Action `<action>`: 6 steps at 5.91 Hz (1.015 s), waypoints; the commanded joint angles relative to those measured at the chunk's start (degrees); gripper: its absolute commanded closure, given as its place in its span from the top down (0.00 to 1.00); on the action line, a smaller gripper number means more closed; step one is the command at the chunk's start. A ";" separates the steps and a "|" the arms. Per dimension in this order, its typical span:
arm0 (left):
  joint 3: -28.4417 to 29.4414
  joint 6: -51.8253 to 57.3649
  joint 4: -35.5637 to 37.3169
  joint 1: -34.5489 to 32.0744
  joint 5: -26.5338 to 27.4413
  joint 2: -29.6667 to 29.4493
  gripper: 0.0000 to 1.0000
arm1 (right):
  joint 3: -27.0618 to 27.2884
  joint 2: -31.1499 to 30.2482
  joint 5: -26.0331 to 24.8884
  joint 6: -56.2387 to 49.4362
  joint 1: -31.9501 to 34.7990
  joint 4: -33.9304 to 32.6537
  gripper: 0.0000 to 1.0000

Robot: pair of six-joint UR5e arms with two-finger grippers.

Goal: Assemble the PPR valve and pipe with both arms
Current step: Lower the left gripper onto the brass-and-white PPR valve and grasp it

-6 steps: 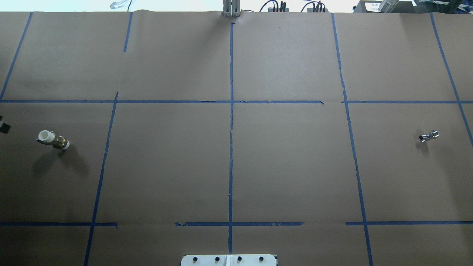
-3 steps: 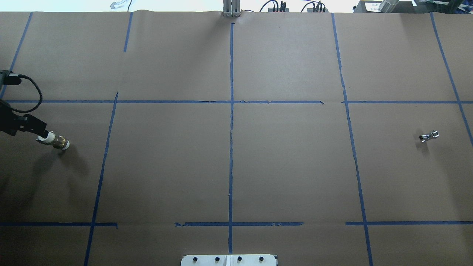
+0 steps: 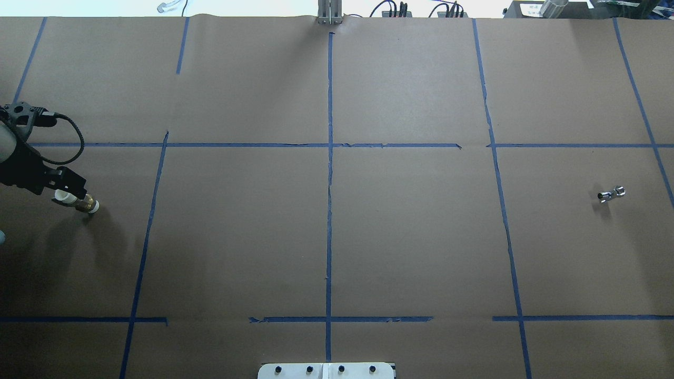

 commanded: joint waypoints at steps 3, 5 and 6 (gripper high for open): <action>-0.68 -1.08 -0.01 0.06 0.09 0.03 0.03 | 0.04 0.00 0.02 -0.06 0.00 0.00 1.00; -4.08 -1.42 0.69 0.06 -0.08 -0.75 0.00 | 0.04 0.26 0.81 -0.32 -0.08 0.09 1.00; -5.15 -9.00 0.95 0.58 -0.26 -5.81 0.00 | 0.30 0.17 0.81 -0.67 0.00 0.09 1.00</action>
